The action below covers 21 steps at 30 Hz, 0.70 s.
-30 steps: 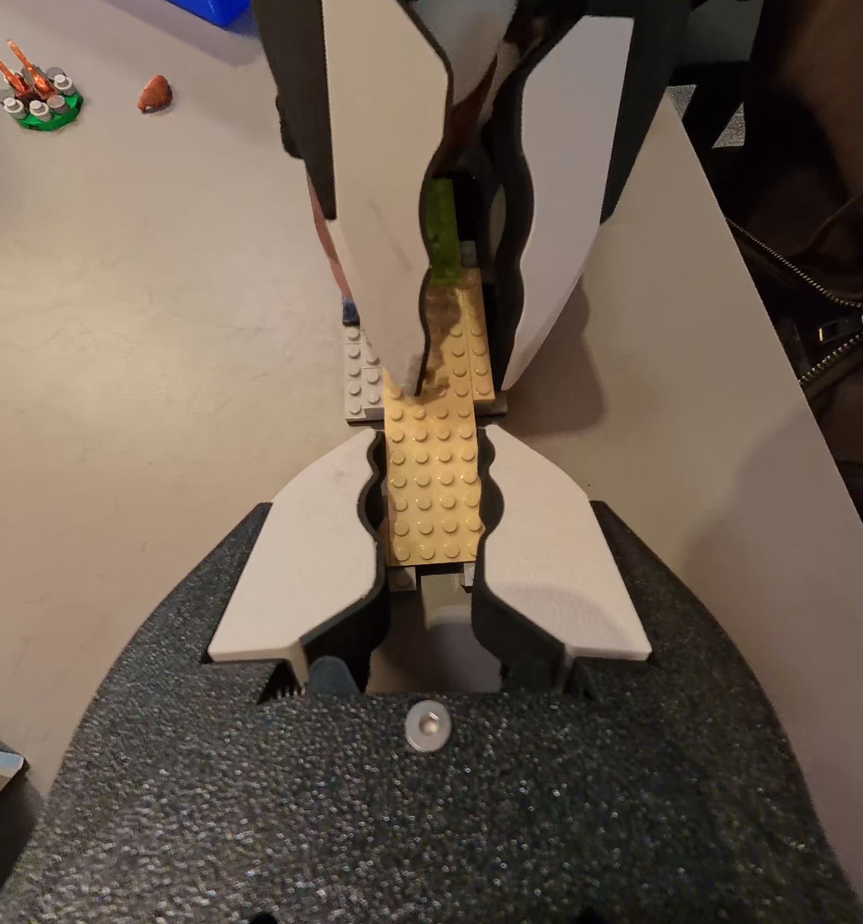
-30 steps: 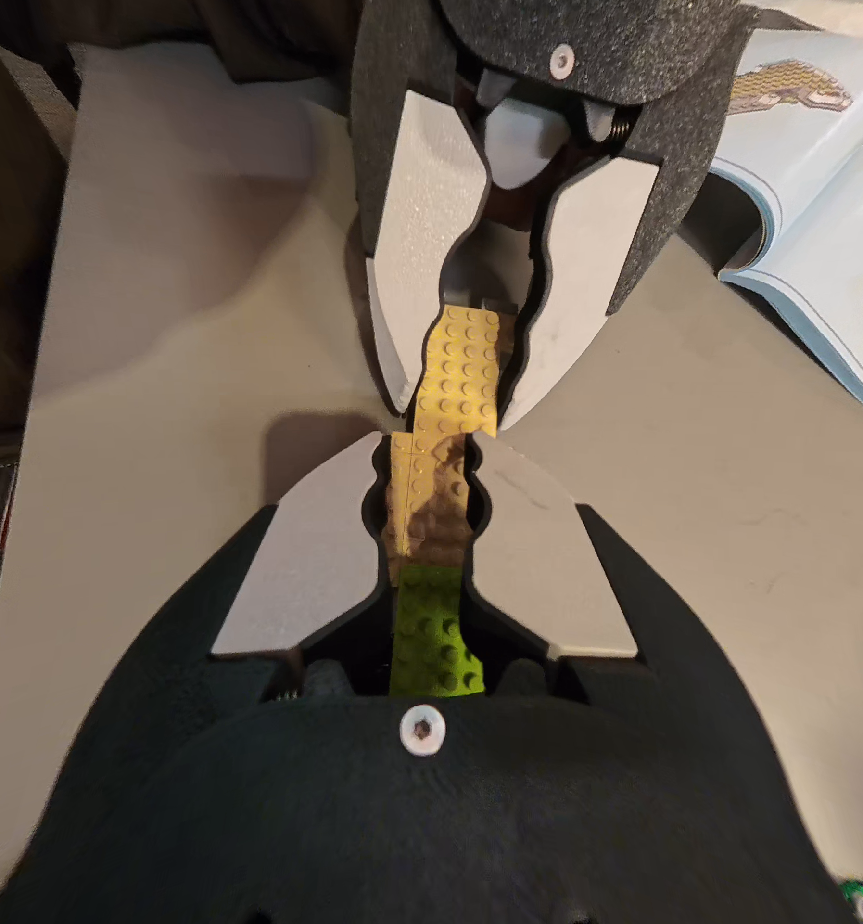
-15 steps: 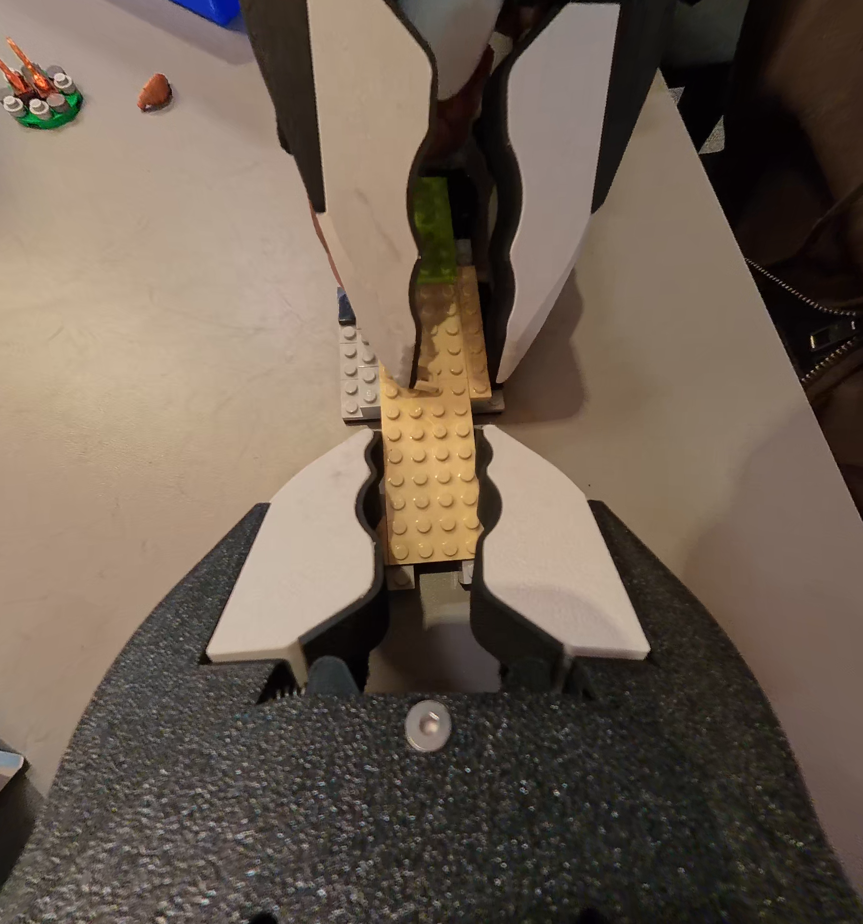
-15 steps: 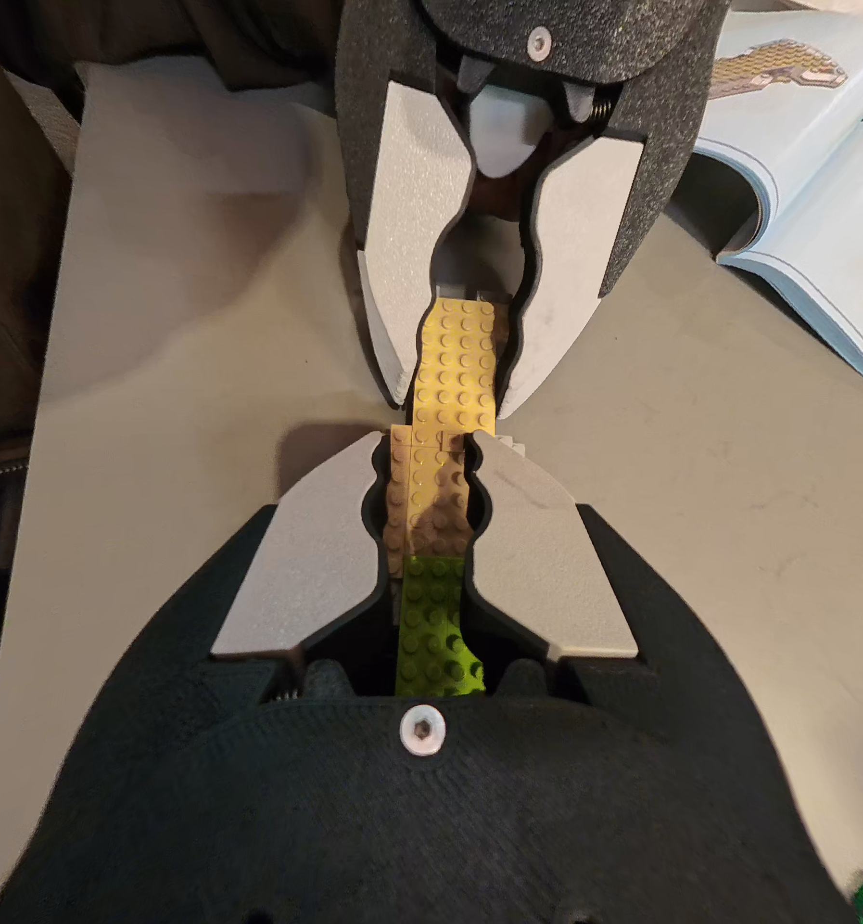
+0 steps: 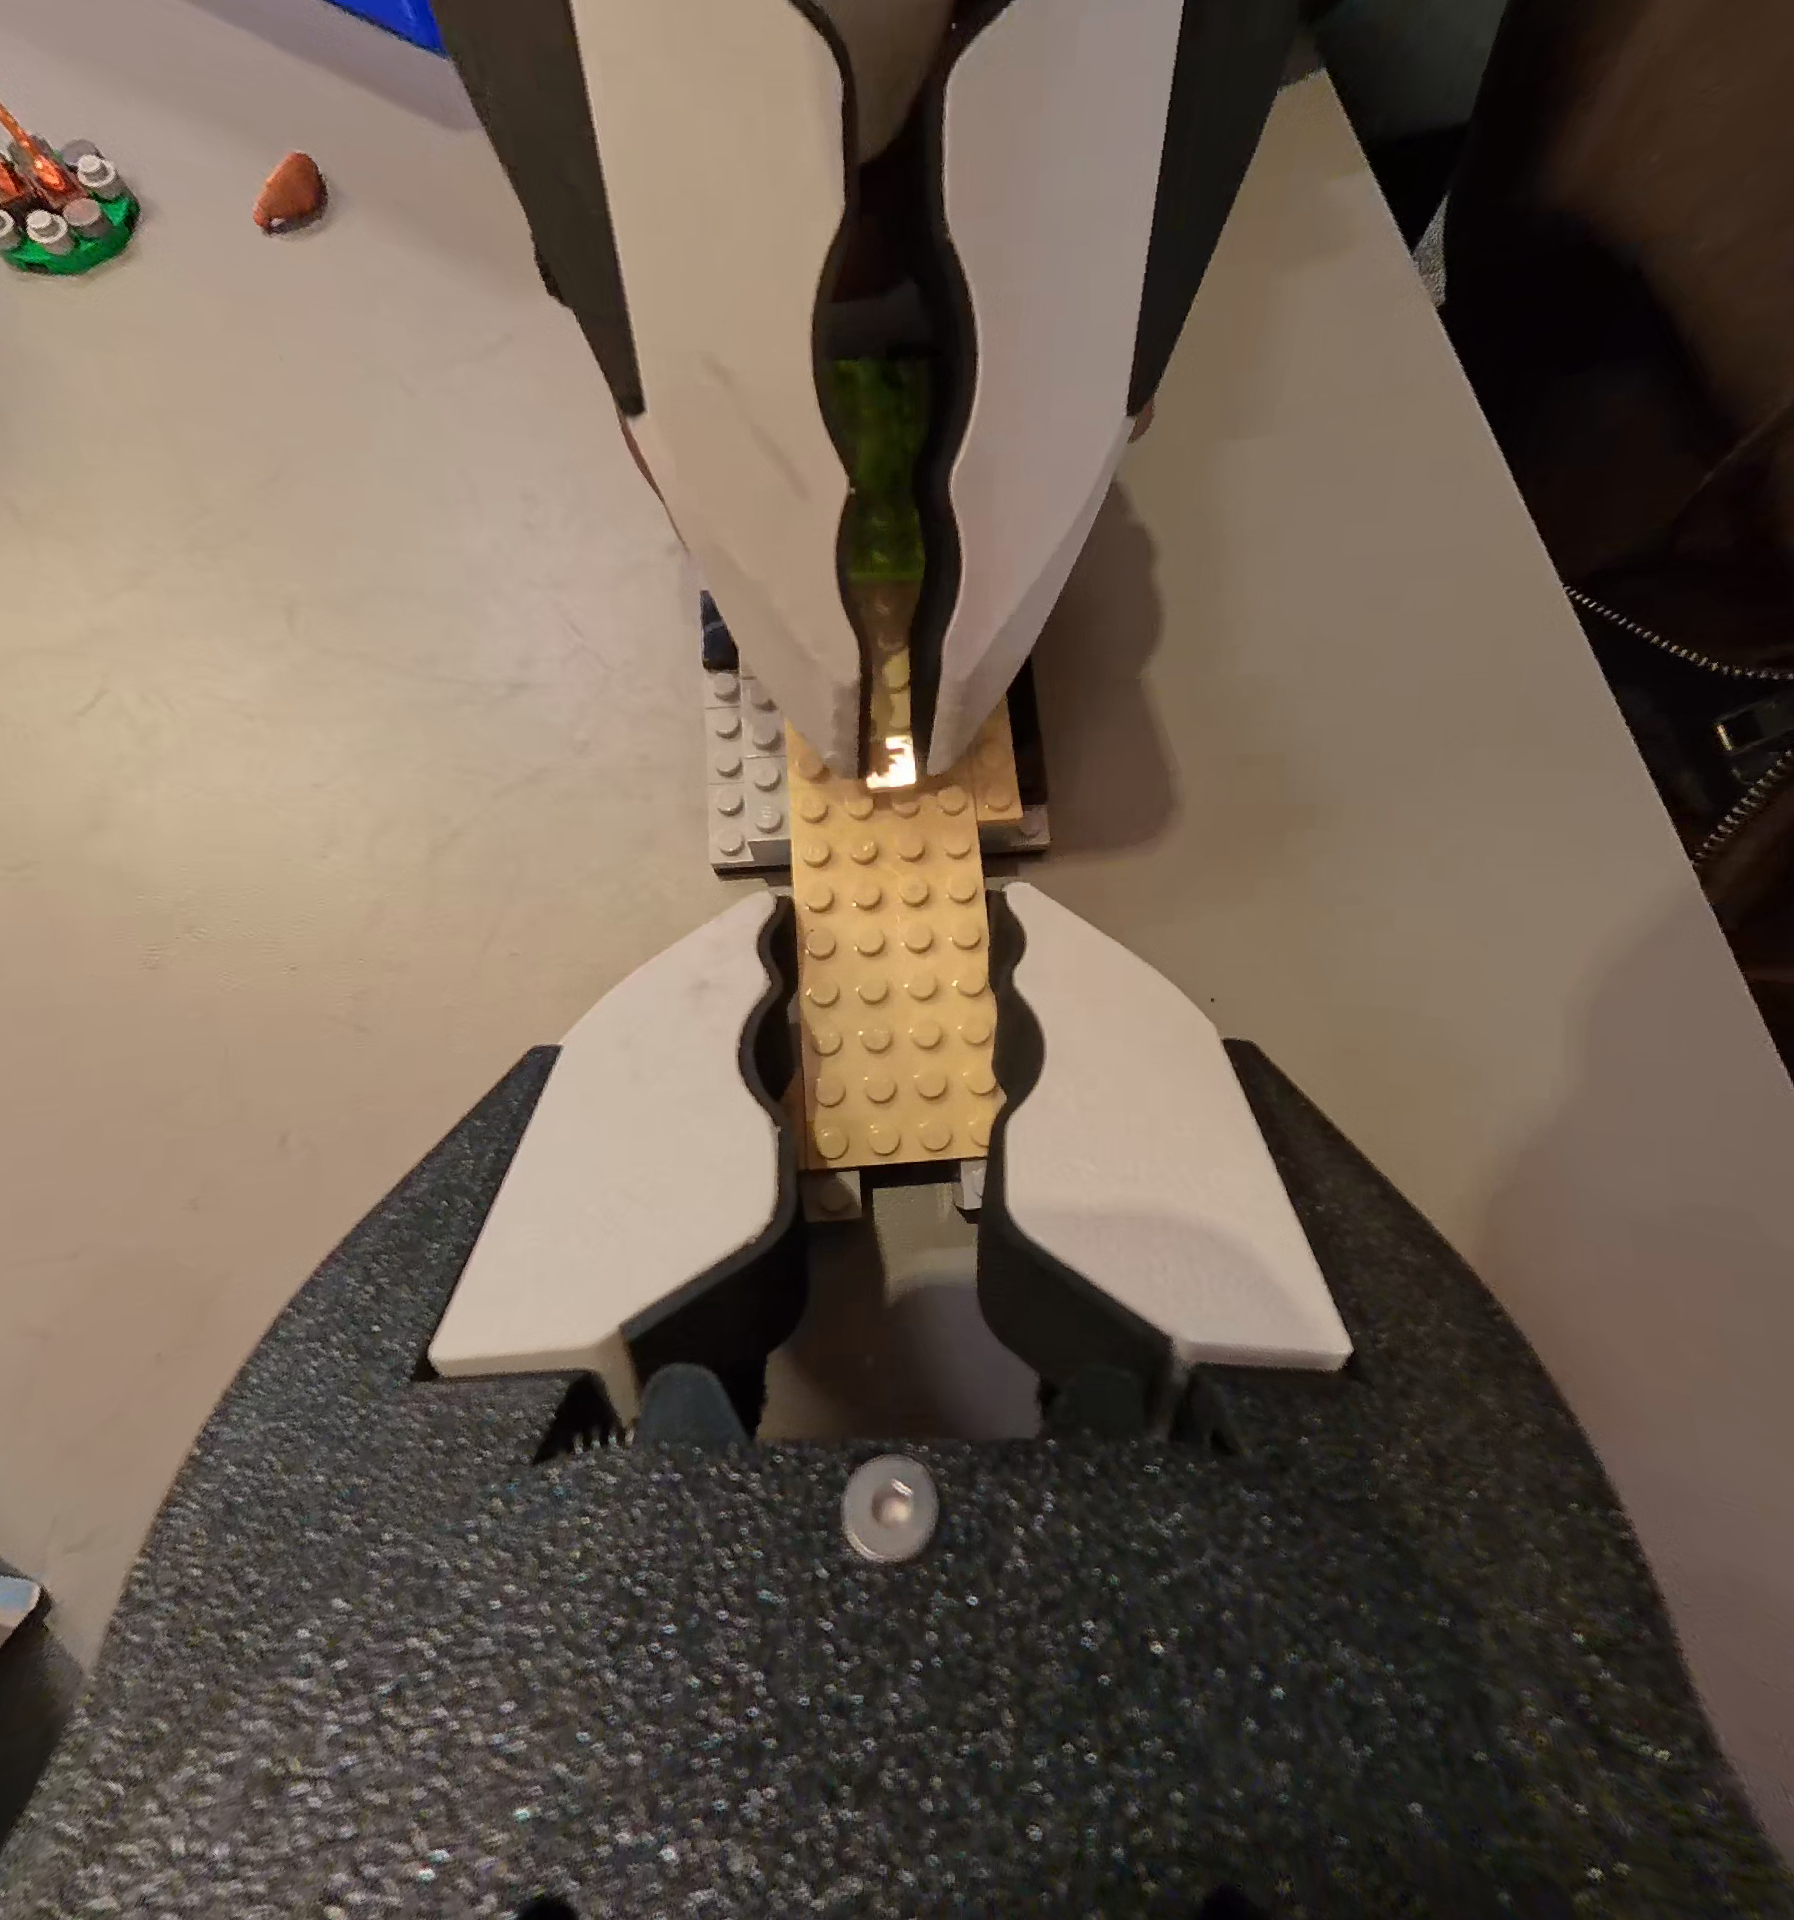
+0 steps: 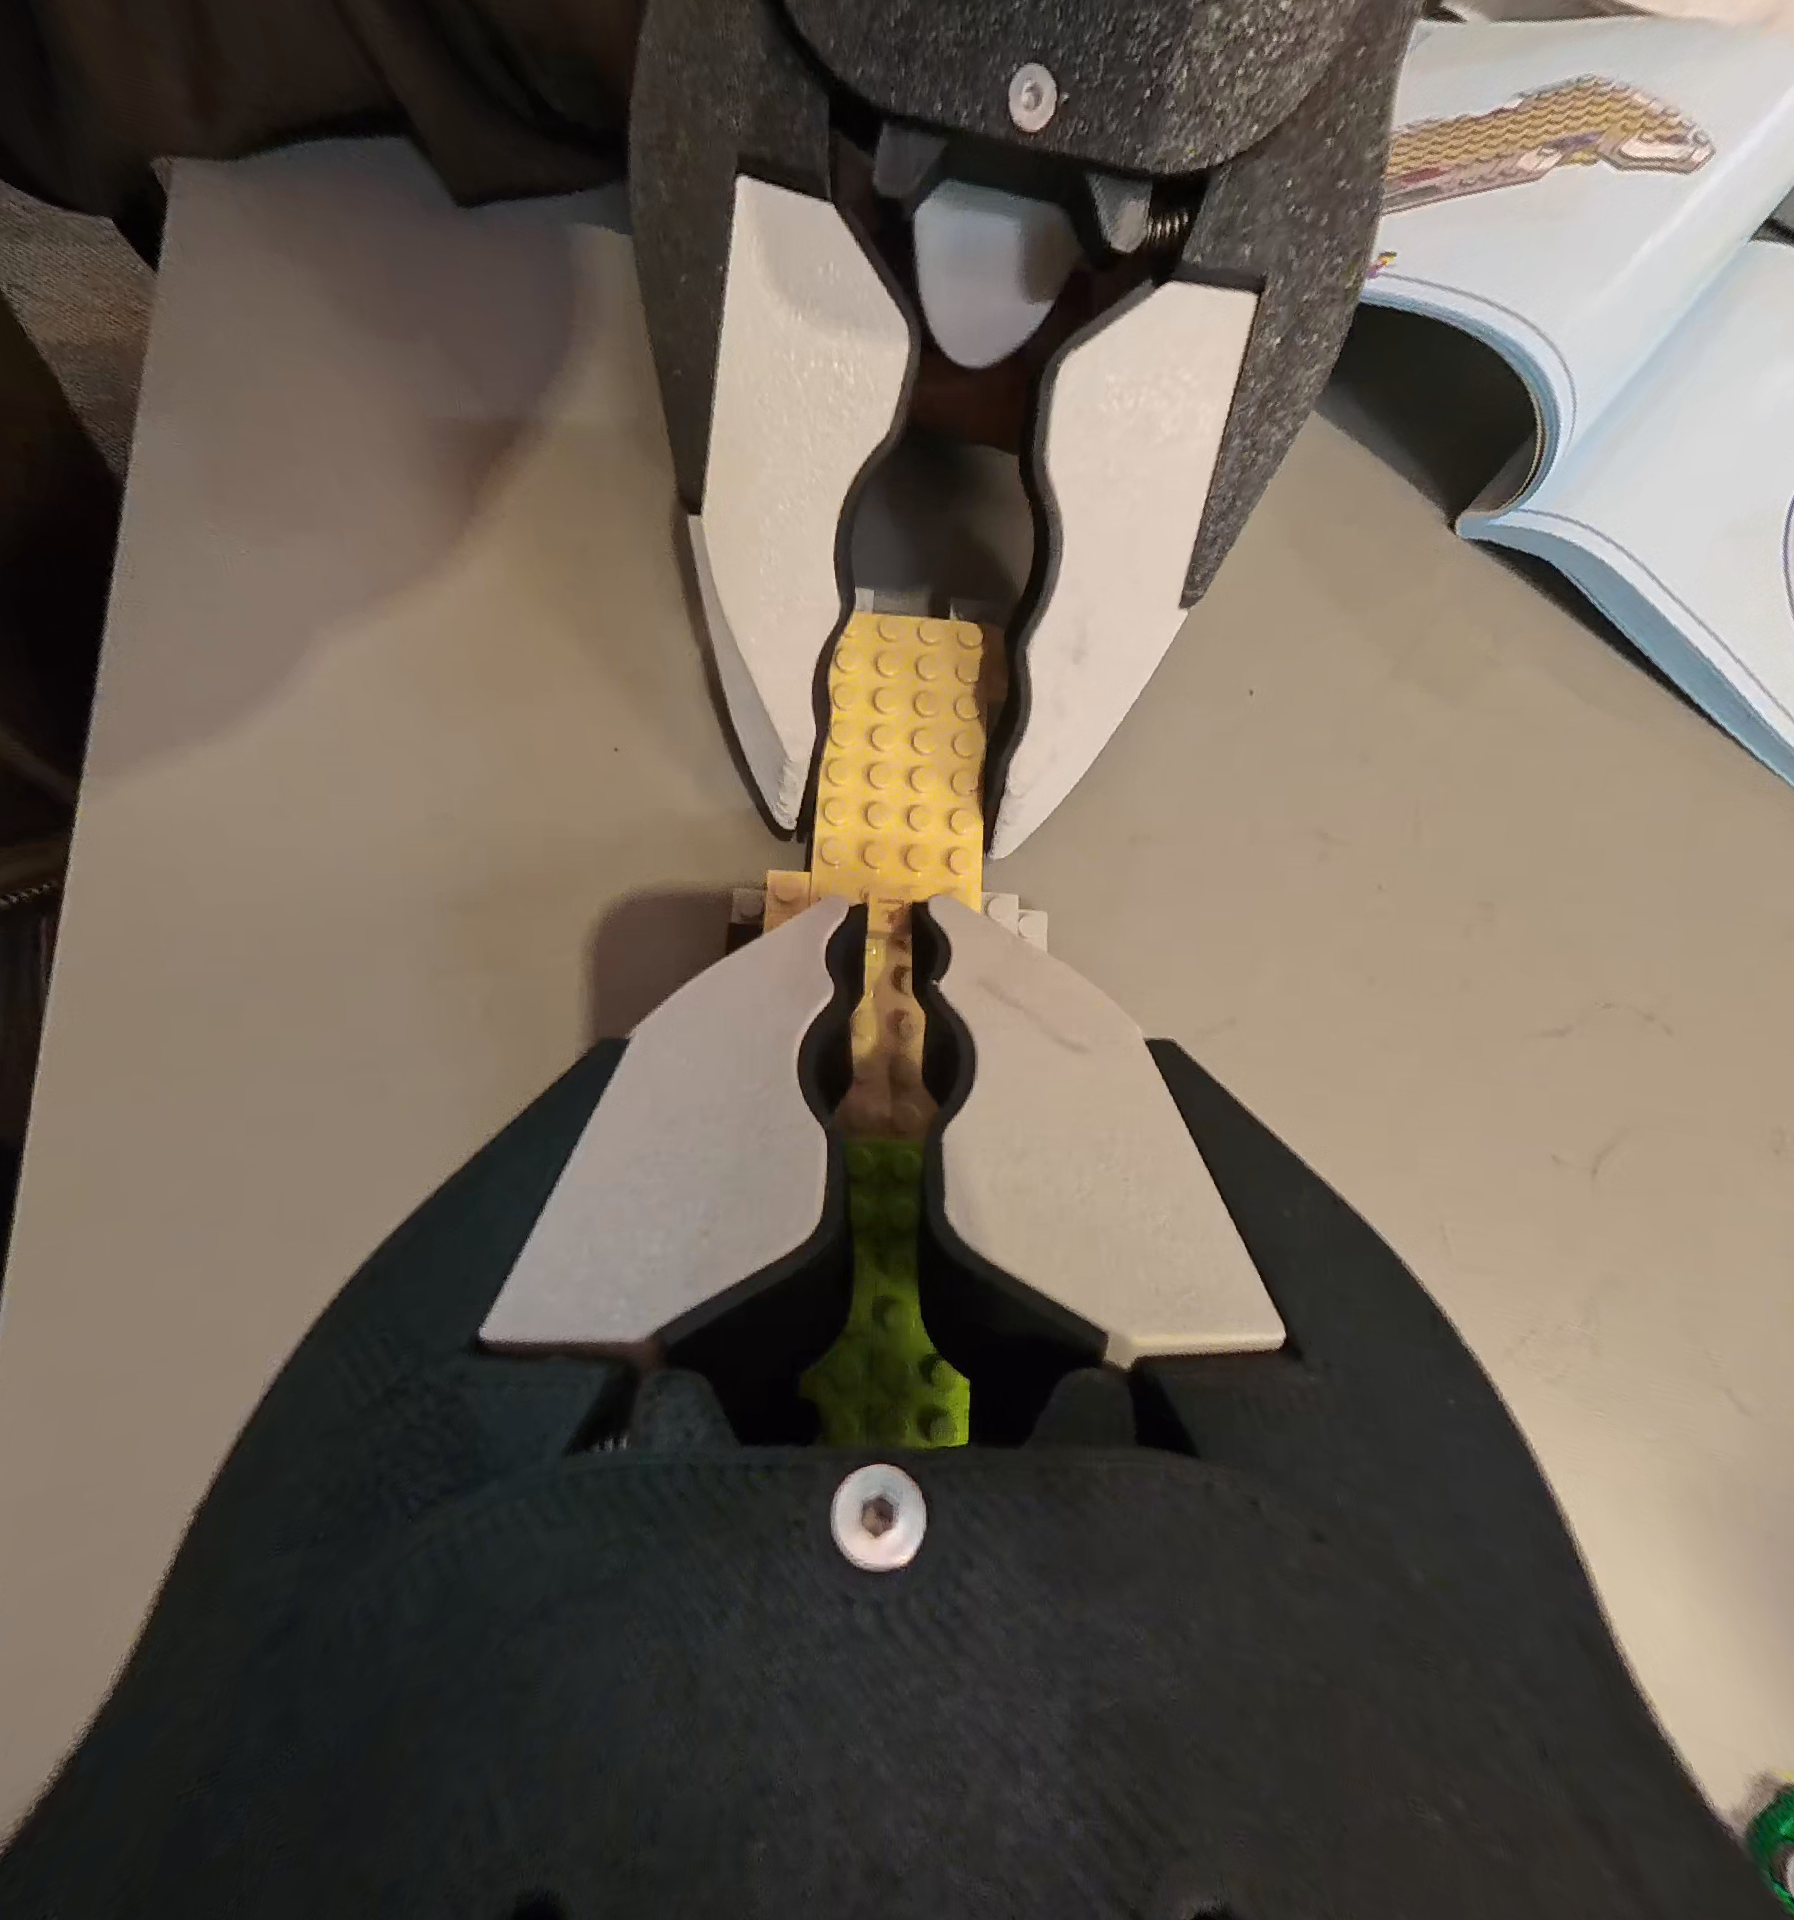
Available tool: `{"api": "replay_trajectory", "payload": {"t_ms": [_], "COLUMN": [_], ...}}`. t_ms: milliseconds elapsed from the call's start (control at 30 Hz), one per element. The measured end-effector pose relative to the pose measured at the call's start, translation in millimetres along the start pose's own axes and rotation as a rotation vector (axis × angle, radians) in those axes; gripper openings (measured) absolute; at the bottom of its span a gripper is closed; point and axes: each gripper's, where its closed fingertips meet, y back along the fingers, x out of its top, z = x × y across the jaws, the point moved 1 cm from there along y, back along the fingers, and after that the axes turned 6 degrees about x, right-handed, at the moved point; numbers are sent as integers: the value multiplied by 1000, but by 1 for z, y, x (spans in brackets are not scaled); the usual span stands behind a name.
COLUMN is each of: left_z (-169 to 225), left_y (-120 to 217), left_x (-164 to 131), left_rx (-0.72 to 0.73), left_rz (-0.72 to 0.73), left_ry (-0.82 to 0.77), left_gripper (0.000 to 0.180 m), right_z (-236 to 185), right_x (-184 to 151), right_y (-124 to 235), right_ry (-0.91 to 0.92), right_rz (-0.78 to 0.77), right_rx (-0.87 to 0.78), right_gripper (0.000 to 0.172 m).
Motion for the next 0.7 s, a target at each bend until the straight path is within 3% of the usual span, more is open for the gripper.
{"api": "replay_trajectory", "payload": {"t_ms": [200,400,567,700], "left_z": [-1,-1,-1,0], "left_y": [0,1,1,1], "left_x": [0,-1,-1,-1], "left_rx": [5,0,0,-1], "left_rz": [0,0,0,0], "left_ry": [7,9,9,7], "left_gripper": [35,35,35,35], "right_z": [3,16,17,26], "right_x": [2,5,-10,-57], "right_y": [4,31,103,192], "right_ry": [-7,-109,-262,-349], "right_rz": [15,133,277,195], "right_rx": [-13,-165,-395,-711], "right_gripper": [8,8,8,8]}}
